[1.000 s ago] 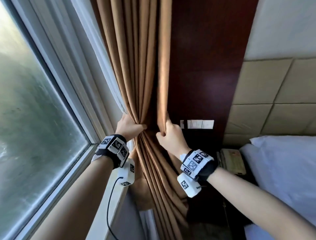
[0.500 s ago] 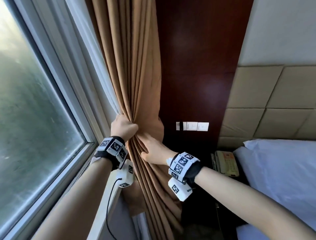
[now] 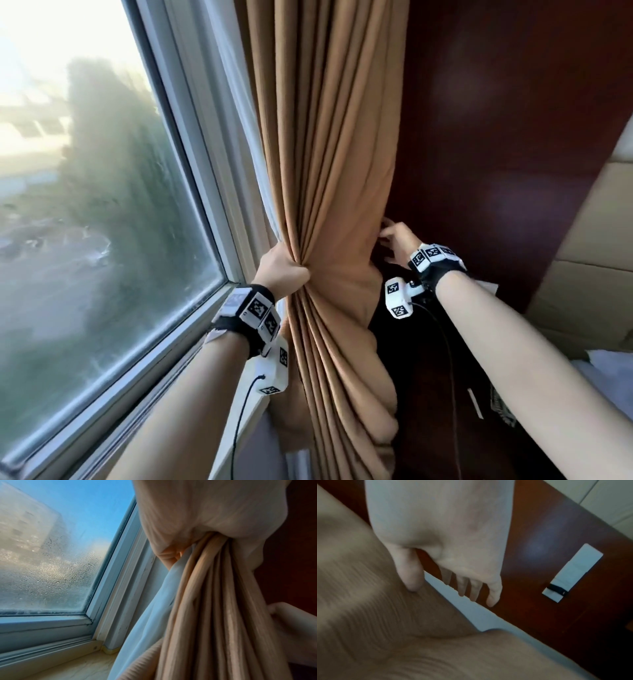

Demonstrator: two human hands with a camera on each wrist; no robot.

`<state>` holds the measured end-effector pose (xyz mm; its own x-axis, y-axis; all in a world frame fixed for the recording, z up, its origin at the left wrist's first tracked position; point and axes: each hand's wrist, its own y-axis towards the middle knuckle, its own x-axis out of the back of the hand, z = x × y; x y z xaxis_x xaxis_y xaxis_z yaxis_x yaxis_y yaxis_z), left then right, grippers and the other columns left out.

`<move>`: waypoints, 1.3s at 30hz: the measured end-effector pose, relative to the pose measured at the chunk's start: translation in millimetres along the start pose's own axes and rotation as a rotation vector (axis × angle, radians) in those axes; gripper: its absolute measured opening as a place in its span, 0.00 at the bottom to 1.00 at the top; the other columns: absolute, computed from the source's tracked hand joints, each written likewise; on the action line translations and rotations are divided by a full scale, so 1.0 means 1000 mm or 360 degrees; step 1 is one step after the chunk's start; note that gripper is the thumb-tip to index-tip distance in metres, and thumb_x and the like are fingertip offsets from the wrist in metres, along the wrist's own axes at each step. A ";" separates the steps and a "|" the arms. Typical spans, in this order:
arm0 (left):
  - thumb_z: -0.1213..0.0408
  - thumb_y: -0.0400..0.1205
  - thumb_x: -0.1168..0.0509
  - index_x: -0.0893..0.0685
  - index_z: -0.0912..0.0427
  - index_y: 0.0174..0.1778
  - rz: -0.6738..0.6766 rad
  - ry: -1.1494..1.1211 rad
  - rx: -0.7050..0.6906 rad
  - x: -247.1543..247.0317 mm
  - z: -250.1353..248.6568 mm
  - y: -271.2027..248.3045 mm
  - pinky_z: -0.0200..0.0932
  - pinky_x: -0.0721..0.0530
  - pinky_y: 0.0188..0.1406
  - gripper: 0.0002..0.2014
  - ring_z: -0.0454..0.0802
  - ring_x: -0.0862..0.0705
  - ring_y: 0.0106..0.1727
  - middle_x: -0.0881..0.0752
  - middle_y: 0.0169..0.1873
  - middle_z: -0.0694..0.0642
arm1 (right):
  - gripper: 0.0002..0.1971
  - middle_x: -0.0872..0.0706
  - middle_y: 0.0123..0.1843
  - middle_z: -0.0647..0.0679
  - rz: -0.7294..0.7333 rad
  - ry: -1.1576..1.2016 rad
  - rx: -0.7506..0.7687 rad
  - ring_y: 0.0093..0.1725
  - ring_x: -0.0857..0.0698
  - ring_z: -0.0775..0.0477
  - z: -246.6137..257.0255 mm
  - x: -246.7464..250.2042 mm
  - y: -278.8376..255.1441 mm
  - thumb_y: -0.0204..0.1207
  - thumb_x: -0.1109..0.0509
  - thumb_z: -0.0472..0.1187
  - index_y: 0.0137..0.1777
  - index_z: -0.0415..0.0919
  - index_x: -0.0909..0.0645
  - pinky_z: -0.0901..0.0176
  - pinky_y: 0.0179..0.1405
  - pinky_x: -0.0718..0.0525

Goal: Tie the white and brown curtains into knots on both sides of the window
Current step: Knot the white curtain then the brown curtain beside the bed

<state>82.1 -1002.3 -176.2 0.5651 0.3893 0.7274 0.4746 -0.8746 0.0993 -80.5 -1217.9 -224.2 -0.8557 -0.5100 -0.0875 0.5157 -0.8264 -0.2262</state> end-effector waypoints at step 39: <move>0.33 0.66 0.32 0.24 0.52 0.73 0.0332 -0.0170 -0.0032 -0.021 -0.049 -0.053 0.51 0.25 0.69 0.41 0.61 0.24 0.68 0.24 0.68 0.58 | 0.35 0.18 0.60 0.29 -0.0689 -0.1687 0.0601 0.59 0.17 0.28 -0.073 -0.115 -0.187 0.75 0.36 0.38 0.80 0.35 0.46 0.41 0.57 0.16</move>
<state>12.1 -978.7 -163.9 0.7182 0.2272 0.6577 0.3273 -0.9444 -0.0312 -81.7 -987.0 -242.6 -0.5916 0.0306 0.8056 0.3260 -0.9049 0.2738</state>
